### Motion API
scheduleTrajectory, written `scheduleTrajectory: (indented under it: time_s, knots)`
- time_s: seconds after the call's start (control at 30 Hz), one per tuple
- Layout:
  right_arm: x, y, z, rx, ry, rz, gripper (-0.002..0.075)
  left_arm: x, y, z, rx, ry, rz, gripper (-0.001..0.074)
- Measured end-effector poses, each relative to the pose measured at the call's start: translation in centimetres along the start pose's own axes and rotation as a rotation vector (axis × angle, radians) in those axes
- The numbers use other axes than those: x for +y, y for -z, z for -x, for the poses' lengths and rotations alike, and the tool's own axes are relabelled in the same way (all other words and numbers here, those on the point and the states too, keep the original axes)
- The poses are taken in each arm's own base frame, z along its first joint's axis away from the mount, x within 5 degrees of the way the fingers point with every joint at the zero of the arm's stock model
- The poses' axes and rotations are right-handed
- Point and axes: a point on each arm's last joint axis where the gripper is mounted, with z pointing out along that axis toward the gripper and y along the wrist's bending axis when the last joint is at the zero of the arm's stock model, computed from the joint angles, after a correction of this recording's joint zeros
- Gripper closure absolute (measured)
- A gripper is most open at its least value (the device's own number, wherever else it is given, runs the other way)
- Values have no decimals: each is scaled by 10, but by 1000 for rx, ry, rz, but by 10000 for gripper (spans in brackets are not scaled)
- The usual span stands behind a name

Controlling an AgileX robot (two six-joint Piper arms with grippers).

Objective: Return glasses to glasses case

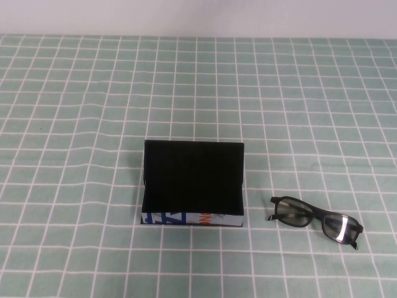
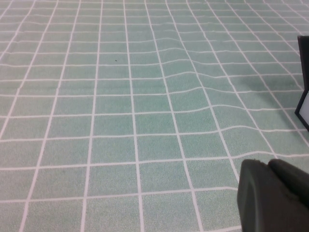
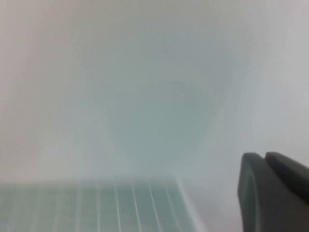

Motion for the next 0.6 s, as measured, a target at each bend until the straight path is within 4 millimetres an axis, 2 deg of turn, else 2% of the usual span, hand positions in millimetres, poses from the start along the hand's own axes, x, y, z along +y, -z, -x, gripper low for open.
scheduleTrajectory:
  time_s: [0.1,0.17,0.33,0.47,0.6]
  knots:
    - [-7,-23,-26,237,-188,-142,738,0,0,0,0,0,0,738]
    - [-10,-32,-40,359,-298,-232,738,0,0,0,0,0,0,738]
    - [-12,-38,-61,567,-243,-323,738,0,0,0,0,0,0,738]
    - [-5,-38,-68,638,-259,-262,738,0,0,0,0,0,0,738]
    - [12,-48,-89,773,-176,-83,738,0,0,0,0,0,0,738]
